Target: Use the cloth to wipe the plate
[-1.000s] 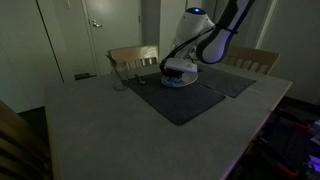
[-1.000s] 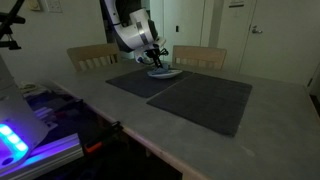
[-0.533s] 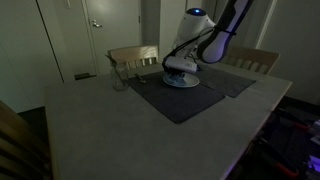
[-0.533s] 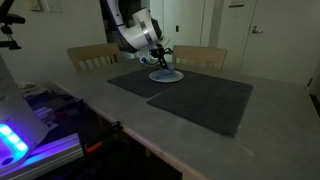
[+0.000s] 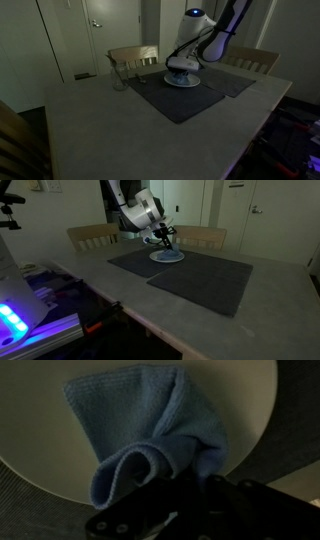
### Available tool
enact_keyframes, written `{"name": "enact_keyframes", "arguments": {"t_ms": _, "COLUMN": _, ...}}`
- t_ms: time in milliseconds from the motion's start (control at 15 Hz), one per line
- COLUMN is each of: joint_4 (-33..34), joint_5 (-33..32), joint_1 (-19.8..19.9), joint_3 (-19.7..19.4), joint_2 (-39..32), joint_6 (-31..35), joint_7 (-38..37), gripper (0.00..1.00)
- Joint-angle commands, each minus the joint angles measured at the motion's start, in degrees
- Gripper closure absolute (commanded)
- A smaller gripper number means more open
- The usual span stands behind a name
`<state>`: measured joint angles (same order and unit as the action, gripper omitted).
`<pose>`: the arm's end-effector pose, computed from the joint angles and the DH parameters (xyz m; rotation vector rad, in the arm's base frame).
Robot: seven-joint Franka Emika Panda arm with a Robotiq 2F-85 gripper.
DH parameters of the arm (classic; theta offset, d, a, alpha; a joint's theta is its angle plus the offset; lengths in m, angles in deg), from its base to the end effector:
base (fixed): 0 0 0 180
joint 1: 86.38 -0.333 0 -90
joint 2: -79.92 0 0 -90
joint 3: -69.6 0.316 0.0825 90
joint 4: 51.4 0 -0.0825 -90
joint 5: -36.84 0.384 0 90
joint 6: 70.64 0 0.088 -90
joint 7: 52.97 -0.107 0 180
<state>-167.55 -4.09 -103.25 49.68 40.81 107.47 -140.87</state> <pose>0.6080 0.0286 0.1492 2.7989 -1.1118 0.7586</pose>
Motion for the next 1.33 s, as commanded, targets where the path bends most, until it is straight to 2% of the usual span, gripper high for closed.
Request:
{"name": "enact_keyframes", "arguments": {"t_ms": 0, "joint_4": 0.9, "joint_5": 0.3, "joint_1": -1.1, "joint_3": -0.8, "joint_2": -0.5, "joint_6": -6.3, "joint_7": 0.1, "gripper": 0.98}}
{"name": "enact_keyframes", "arguments": {"t_ms": 400, "joint_4": 2.0, "joint_5": 1.0, "joint_1": -0.9, "joint_3": 1.6, "joint_2": 0.3, "joint_6": -16.5, "joint_7": 2.8, "gripper": 0.98}}
{"name": "enact_keyframes", "arguments": {"t_ms": 600, "joint_4": 2.2, "joint_5": 4.5, "joint_1": -0.1, "joint_3": 3.5, "joint_2": 0.6, "joint_6": -19.4, "joint_7": 7.6, "gripper": 0.98}}
{"name": "enact_keyframes", "arguments": {"t_ms": 933, "joint_4": 2.3, "joint_5": 15.0, "joint_1": 4.4, "joint_3": 9.5, "joint_2": 1.3, "joint_6": -20.8, "joint_7": 20.3, "gripper": 0.98}}
{"name": "enact_keyframes", "arguments": {"t_ms": 1267, "joint_4": 3.2, "joint_5": 25.3, "joint_1": 5.9, "joint_3": 11.5, "joint_2": 1.4, "joint_6": -23.0, "joint_7": 30.5, "gripper": 0.98}}
